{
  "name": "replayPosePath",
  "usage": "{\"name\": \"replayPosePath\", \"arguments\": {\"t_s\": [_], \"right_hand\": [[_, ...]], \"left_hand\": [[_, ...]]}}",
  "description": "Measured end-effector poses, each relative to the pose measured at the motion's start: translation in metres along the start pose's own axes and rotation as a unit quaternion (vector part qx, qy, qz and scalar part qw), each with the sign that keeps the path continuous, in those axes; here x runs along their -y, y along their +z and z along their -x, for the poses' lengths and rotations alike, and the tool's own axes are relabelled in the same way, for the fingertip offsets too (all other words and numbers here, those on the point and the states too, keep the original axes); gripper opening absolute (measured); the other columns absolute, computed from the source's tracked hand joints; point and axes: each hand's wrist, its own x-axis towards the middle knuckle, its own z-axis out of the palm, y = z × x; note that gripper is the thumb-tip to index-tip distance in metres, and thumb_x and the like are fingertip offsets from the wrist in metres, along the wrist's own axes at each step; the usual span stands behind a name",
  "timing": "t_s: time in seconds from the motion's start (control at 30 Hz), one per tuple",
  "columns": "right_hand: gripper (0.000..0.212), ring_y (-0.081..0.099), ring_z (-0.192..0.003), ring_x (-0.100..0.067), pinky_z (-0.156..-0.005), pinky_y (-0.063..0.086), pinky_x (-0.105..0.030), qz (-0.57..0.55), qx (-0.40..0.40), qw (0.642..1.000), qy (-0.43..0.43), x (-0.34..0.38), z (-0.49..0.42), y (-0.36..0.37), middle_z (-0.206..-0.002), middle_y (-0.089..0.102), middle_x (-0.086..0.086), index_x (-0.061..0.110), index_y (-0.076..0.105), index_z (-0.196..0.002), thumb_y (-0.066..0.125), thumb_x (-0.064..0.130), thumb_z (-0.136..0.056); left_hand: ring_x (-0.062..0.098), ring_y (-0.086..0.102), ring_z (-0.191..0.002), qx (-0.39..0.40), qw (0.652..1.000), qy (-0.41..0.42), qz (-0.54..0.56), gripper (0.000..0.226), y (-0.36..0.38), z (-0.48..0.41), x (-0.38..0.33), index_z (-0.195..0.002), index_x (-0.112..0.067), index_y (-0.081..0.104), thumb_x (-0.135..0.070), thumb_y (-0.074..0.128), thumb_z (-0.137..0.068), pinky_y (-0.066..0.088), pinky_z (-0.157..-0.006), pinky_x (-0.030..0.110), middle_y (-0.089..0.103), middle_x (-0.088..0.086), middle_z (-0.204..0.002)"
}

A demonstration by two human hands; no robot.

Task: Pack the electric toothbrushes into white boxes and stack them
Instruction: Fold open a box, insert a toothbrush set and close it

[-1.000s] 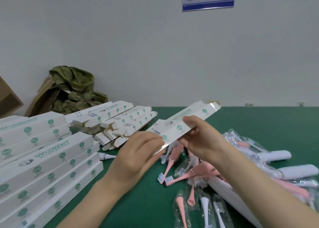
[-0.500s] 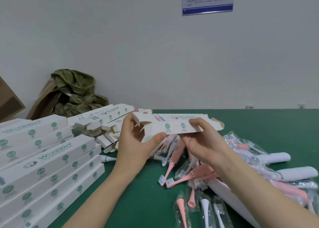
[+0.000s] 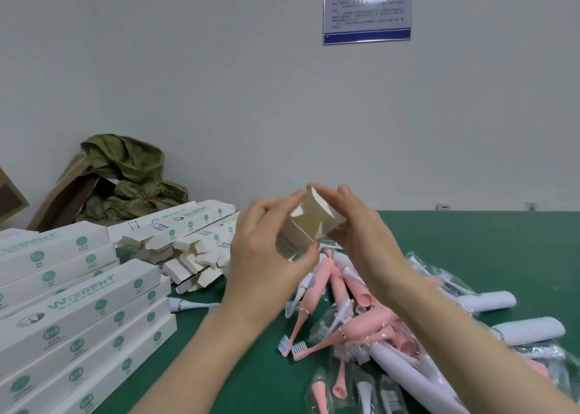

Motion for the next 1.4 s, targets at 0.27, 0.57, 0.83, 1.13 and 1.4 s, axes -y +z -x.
{"name": "replayPosePath", "arguments": {"t_s": [0.27,0.57,0.83,1.13,1.4], "right_hand": [[0.036,0.056,-0.120,-0.011,-0.107,0.040,-0.037,-0.082,0.067,0.994,-0.041,-0.003,0.013,0.012,-0.122,0.066,0.005,0.023,0.063,-0.115,0.045,0.022,-0.084],[0.042,0.045,-0.123,0.010,-0.105,0.037,-0.018,0.128,0.059,0.983,-0.118,-0.017,0.022,0.019,-0.131,0.053,0.024,0.035,0.043,-0.135,0.036,0.033,-0.094],[0.042,0.055,-0.093,0.013,-0.083,0.040,-0.007,0.195,0.017,0.972,-0.131,-0.032,0.026,0.026,-0.108,0.060,0.030,0.024,0.047,-0.138,0.037,0.025,-0.097],[0.048,0.049,-0.118,0.003,-0.095,0.038,-0.010,0.234,-0.001,0.963,-0.133,-0.029,0.025,0.025,-0.137,0.053,0.010,0.020,0.044,-0.141,0.033,0.030,-0.095],[0.051,0.024,-0.133,0.005,-0.107,0.016,-0.003,0.316,0.020,0.925,-0.211,-0.035,0.029,0.028,-0.146,0.031,0.006,0.011,0.026,-0.147,0.028,0.028,-0.099]], "left_hand": [[-0.001,0.057,-0.101,-0.006,0.991,-0.096,0.093,0.058,-0.002,0.019,0.001,-0.105,-0.050,0.047,-0.030,0.076,-0.059,0.043,-0.081,0.008,0.058,-0.028,-0.105],[-0.004,0.051,-0.094,-0.021,0.997,-0.013,0.077,0.035,-0.002,0.023,0.006,-0.108,-0.030,0.055,-0.029,0.066,-0.075,0.036,-0.082,0.006,0.056,-0.020,-0.100],[-0.003,0.048,-0.096,0.013,0.995,-0.058,0.083,0.034,0.001,0.025,0.013,-0.101,-0.034,0.047,-0.030,0.065,-0.072,0.035,-0.082,0.006,0.052,-0.017,-0.100],[-0.012,0.045,-0.093,-0.028,0.995,-0.089,0.027,0.056,0.006,0.029,0.020,-0.099,-0.038,0.044,-0.020,0.083,-0.062,0.032,-0.076,-0.001,0.049,-0.015,-0.097],[-0.013,0.044,-0.089,-0.039,0.996,-0.069,0.034,0.030,0.002,0.026,0.010,-0.093,-0.031,0.048,-0.040,0.058,-0.066,0.032,-0.074,0.000,0.048,-0.013,-0.090]]}}
